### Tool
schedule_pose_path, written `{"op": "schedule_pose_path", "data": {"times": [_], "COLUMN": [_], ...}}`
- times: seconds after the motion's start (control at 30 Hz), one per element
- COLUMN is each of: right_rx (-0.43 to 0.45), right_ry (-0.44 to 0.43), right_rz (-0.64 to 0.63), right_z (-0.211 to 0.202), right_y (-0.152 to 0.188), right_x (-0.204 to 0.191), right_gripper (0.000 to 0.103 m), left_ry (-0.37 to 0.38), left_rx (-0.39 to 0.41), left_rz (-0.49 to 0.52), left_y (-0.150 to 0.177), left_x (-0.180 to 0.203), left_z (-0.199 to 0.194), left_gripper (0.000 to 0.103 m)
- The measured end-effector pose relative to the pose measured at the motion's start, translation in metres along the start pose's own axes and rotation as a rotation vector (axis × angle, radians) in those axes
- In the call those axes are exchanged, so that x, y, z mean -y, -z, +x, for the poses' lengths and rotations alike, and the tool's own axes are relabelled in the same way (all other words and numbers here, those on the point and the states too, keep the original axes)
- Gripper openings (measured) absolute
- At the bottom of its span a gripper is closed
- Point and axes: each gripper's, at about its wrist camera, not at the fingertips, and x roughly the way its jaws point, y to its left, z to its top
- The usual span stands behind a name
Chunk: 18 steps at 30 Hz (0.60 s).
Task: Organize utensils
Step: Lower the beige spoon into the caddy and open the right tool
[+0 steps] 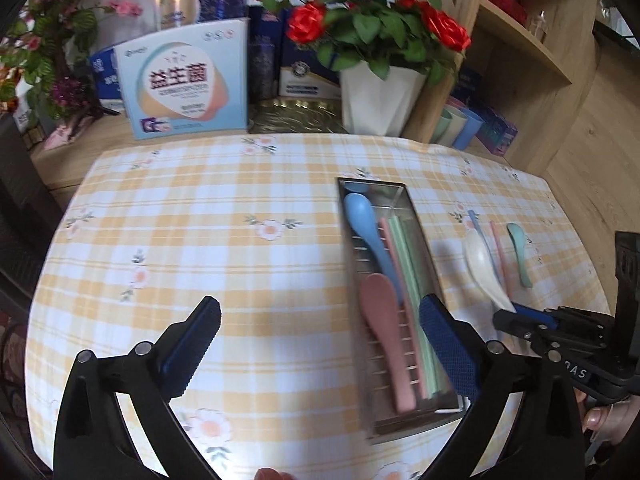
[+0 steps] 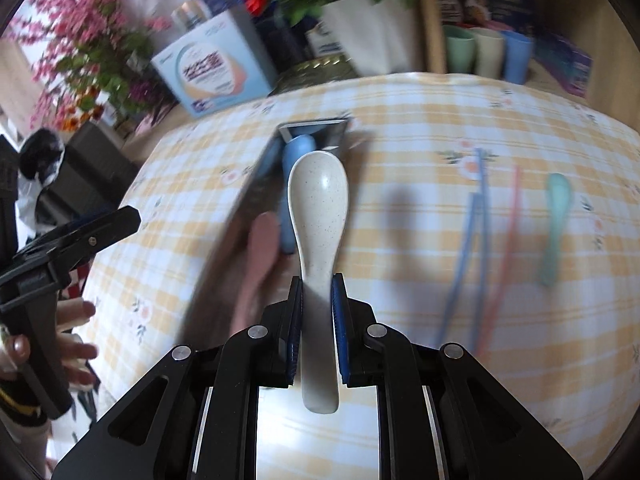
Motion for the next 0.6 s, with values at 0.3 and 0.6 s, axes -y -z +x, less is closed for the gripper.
{"op": "schedule_pose_path", "data": {"times": [0.3, 0.6], "right_rx": [-0.116, -0.148], "right_ry": [0.008, 0.028], "right_rz": [-0.002, 0.012], "right_z": [0.042, 0.054], "right_y": [-0.005, -0.006], "right_x": [-0.043, -0.048], "right_gripper": [0.015, 0.016], "left_ry": [-0.002, -0.007], "left_rx": [0.024, 0.035], "left_rz": [-0.068, -0.123], "left_y": [0.019, 0.027], "left_x": [-0.030, -0.047], "left_z": [-0.015, -0.019], "left_gripper": [0.097, 0.097]}}
